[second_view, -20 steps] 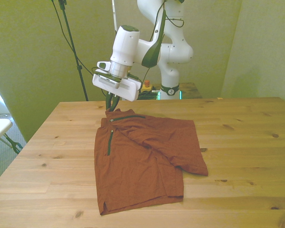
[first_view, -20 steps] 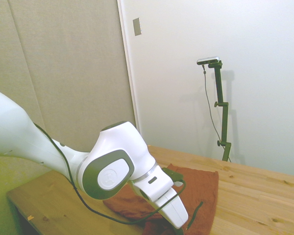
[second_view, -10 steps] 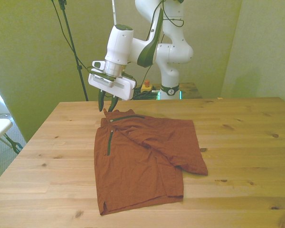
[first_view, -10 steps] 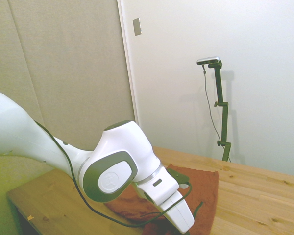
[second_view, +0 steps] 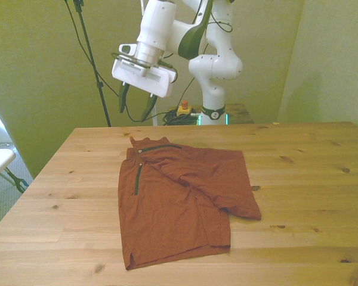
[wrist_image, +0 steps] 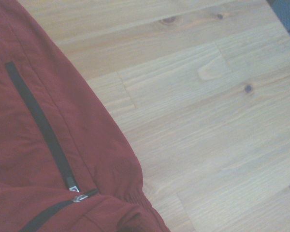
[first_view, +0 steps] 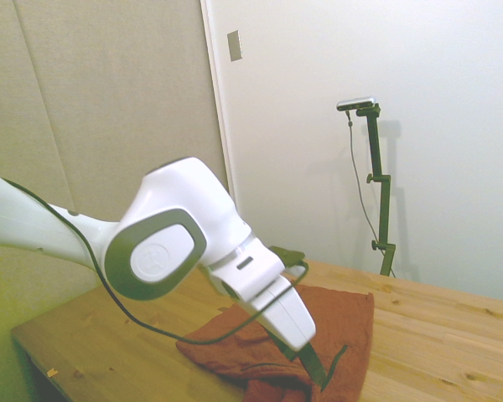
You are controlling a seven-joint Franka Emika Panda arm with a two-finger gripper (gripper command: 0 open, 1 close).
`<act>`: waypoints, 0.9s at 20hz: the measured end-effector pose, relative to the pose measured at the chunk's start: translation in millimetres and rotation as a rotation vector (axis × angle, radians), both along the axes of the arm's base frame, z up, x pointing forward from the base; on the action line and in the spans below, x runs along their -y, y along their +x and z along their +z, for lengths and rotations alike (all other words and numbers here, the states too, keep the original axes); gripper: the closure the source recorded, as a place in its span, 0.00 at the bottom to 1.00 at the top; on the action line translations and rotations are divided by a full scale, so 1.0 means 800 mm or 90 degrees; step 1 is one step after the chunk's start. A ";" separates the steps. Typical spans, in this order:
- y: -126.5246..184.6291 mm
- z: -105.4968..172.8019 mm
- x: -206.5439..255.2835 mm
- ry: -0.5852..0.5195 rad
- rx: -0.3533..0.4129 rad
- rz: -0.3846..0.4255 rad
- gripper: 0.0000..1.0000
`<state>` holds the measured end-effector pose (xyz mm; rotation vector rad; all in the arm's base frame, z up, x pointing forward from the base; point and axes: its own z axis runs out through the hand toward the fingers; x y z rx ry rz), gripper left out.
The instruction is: Fold the shorts
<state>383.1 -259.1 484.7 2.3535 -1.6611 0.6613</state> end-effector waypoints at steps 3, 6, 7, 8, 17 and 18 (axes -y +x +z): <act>0.001 0.023 -0.048 -0.055 -0.032 0.052 0.00; 0.009 0.022 -0.104 -0.108 -0.074 0.102 0.00; 0.014 0.020 -0.125 -0.124 -0.087 0.116 0.00; 0.021 0.017 -0.146 -0.142 -0.100 0.131 0.00; 0.089 -0.056 -0.318 -0.265 -0.195 0.236 0.00; 0.098 -0.069 -0.337 -0.285 -0.212 0.247 0.00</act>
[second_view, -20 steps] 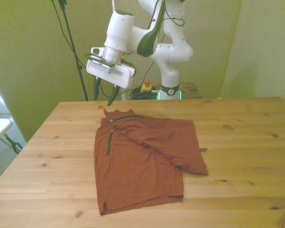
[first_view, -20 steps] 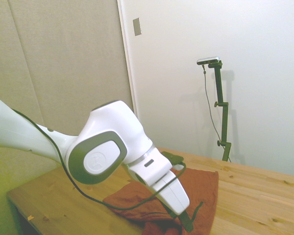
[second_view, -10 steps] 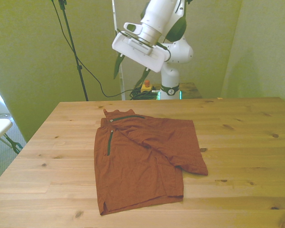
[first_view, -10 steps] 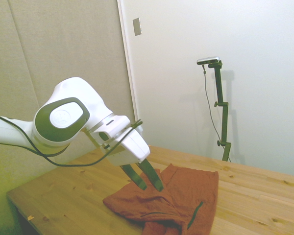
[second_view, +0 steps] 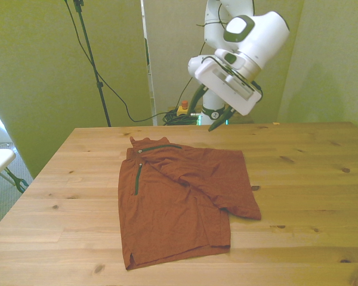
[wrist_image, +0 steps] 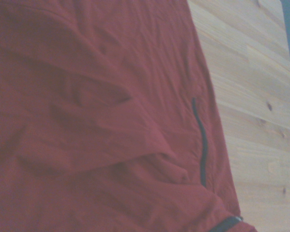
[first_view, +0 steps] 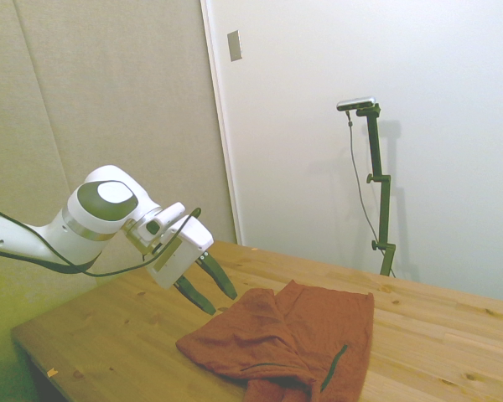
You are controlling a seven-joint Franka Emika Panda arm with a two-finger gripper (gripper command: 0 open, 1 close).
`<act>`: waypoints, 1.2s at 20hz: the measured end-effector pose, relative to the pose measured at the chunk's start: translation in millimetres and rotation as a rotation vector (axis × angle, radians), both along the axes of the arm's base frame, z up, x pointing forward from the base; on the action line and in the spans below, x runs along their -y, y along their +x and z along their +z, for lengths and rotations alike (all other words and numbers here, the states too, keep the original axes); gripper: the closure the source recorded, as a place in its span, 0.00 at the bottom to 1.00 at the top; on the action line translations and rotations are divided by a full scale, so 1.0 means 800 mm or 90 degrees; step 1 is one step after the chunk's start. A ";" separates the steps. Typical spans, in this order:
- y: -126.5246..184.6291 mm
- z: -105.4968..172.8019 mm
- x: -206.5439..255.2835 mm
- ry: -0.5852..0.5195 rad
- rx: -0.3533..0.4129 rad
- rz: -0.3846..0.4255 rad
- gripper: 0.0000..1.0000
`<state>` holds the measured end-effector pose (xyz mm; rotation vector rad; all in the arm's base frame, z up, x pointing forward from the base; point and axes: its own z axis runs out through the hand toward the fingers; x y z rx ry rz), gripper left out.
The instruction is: Fold the shorts
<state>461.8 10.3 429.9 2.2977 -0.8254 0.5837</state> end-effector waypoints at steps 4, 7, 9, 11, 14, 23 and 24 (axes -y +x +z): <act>0.026 -0.060 -0.079 -0.048 -0.048 0.053 0.00; 0.018 -0.074 -0.127 -0.076 -0.068 0.091 0.00; 0.001 -0.077 -0.156 -0.097 -0.069 0.134 0.00; -0.025 -0.091 -0.173 -0.114 -0.082 0.181 0.00; -0.062 -0.120 -0.178 -0.122 -0.106 0.220 0.00; -0.069 -0.146 -0.144 -0.133 -0.132 0.213 0.00; -0.066 -0.149 -0.138 -0.133 -0.136 0.208 0.00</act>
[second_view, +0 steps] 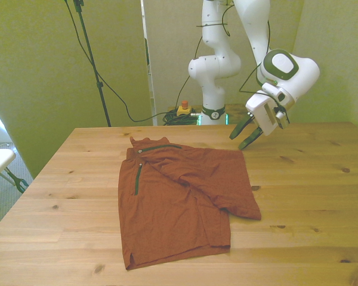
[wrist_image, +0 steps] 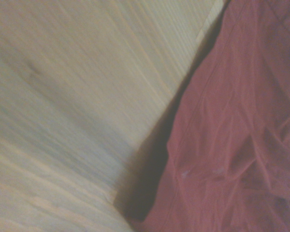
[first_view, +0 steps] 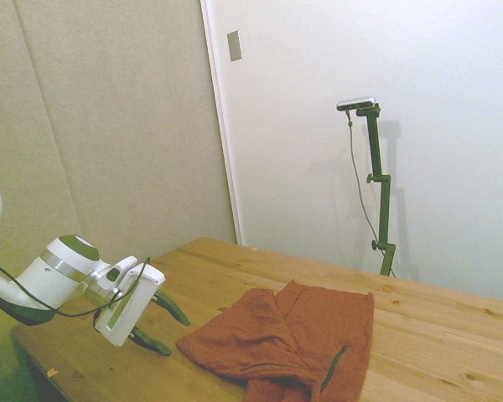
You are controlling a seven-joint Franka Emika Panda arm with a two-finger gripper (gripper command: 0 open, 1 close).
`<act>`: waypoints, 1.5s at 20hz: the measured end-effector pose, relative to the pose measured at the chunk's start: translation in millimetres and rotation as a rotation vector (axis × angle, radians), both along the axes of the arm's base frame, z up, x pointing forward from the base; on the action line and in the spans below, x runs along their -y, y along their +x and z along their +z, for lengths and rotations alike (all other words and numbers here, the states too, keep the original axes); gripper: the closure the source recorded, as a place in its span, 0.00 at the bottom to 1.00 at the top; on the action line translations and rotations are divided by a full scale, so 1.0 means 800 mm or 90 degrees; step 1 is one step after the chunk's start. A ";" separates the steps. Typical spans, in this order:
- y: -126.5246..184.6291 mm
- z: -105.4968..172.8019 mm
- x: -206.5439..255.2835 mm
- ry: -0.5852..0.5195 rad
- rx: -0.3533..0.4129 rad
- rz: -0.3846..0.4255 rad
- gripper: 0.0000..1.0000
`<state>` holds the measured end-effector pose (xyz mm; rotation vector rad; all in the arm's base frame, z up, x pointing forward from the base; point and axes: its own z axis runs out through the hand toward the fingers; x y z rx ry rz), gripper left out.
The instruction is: Fold the shorts
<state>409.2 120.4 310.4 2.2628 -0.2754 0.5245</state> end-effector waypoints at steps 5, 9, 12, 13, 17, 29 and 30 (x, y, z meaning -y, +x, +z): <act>0.019 0.001 0.023 0.006 0.009 -0.010 0.00; 0.035 0.001 0.034 0.011 0.016 -0.013 0.00; 0.041 0.001 0.035 0.010 0.018 -0.013 0.00; 0.043 0.000 0.035 0.010 0.020 -0.013 0.00; 0.051 0.000 0.036 0.018 0.029 -0.014 0.00; 0.069 -0.003 0.040 0.040 0.053 -0.014 1.00; 0.069 -0.004 0.040 0.042 0.054 -0.014 1.00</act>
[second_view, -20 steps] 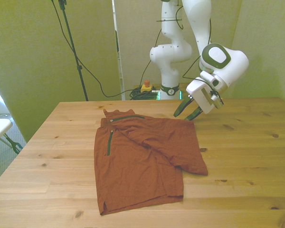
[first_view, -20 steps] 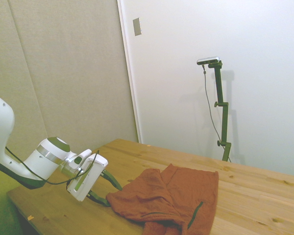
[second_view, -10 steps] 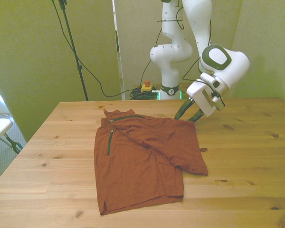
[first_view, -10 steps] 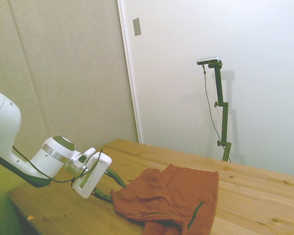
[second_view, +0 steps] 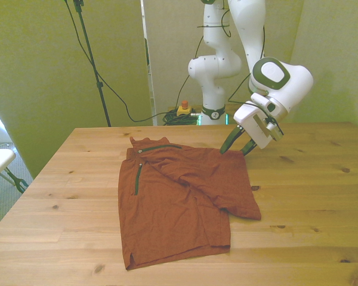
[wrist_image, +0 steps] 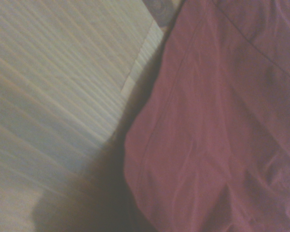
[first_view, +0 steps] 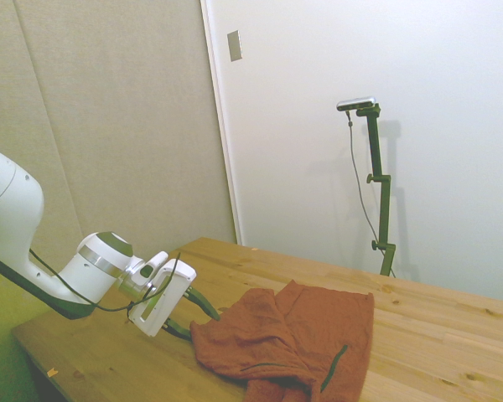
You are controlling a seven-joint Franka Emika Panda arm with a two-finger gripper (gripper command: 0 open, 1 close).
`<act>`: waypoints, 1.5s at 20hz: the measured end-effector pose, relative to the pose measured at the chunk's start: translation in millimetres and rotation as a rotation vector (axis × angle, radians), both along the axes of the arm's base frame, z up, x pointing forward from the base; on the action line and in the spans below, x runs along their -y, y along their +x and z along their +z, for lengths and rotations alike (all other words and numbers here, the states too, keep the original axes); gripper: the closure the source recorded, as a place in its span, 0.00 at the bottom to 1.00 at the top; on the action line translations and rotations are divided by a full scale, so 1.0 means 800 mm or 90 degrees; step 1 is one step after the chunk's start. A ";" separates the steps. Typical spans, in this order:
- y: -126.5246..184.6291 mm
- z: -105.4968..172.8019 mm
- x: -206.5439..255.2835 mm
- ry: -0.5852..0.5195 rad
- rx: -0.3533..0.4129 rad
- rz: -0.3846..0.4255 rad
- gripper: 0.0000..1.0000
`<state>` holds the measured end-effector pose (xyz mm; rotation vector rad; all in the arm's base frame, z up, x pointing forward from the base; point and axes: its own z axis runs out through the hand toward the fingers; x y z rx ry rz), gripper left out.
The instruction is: Fold the shorts
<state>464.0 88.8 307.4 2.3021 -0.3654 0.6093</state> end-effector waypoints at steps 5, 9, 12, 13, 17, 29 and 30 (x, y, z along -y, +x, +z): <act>-0.001 -0.006 -0.002 0.010 0.001 0.001 1.00; -0.001 -0.011 -0.003 0.015 -0.002 0.004 1.00; 0.000 -0.014 -0.005 0.018 -0.001 0.006 1.00; 0.000 -0.015 -0.005 0.022 0.001 0.008 1.00; 0.004 -0.019 -0.009 0.032 0.006 0.016 1.00; 0.038 0.004 0.000 0.046 0.041 0.002 1.00; 0.045 0.012 0.005 0.047 0.050 -0.005 1.00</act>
